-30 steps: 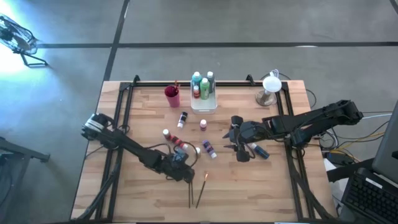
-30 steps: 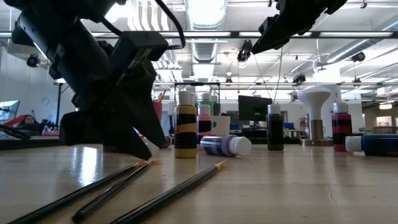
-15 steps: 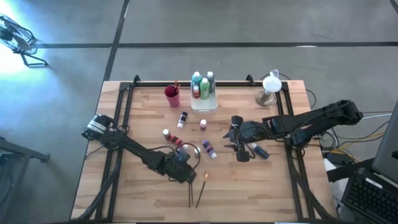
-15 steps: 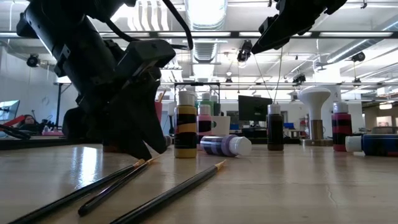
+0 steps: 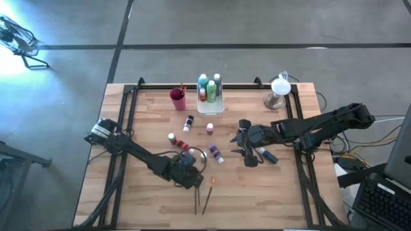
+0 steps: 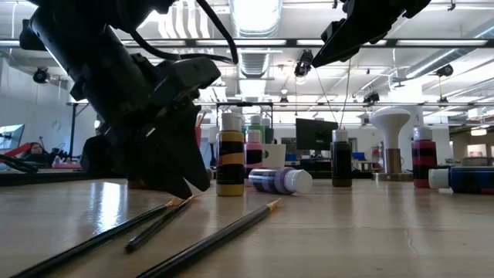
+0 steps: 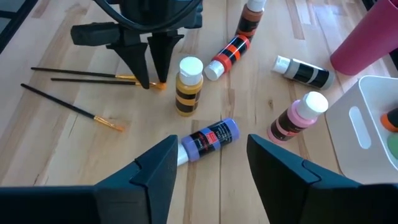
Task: Pick & Place Paint Supplies
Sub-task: Put the gold paint brush into the pink cup
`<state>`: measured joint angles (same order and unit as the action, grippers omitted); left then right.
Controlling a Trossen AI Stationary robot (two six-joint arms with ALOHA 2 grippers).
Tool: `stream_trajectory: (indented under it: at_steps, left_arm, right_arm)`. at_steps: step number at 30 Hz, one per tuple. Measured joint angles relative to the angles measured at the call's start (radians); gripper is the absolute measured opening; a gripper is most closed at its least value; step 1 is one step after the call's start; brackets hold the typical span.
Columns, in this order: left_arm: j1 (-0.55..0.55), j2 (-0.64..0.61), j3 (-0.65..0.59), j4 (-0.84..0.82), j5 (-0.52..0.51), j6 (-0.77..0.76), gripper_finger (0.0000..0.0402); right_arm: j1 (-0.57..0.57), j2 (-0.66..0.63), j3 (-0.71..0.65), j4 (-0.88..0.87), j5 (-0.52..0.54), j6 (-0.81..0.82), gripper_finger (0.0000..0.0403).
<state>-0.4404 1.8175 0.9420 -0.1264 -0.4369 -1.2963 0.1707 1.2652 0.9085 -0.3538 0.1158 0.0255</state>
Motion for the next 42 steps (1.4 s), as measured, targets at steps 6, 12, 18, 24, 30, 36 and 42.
stream_trajectory:
  at_steps: [6, 12, 18, 24, 30, 36, 42]
  left_arm:
    - [0.0, 0.013, 0.0, -0.04, -0.054, -0.034, 0.0144]
    - [0.0, 0.02, 0.0, -0.047, -0.07, -0.034, 0.0118]
    - [0.0, 0.021, -0.002, -0.052, -0.069, -0.028, 0.0065]
    - [0.0, 0.015, -0.002, -0.05, -0.057, -0.014, 0.0007]
    - [-0.002, -0.001, 0.002, -0.055, -0.04, 0.024, 0.0003]
    - [-0.008, -0.04, 0.032, -0.055, -0.033, 0.098, 0.0002]
    - [-0.018, -0.094, 0.042, -0.051, -0.053, 0.158, 0.0001]
  right_arm:
    - [0.0, 0.0, 0.0, 0.0, 0.0, -0.003, 0.0182]
    - [0.0, 0.0, 0.0, 0.0, 0.0, -0.003, 0.0165]
    - [0.0, 0.0, 0.0, 0.0, 0.0, -0.006, 0.0152]
    - [0.0, 0.0, 0.0, 0.0, 0.0, -0.011, 0.014]
    - [0.0, 0.0, 0.0, -0.001, 0.0, -0.011, 0.0135]
    - [0.0, 0.0, 0.0, -0.002, 0.0, -0.011, 0.0151]
    - [0.0, 0.0, 0.0, -0.003, 0.0, -0.008, 0.0166]
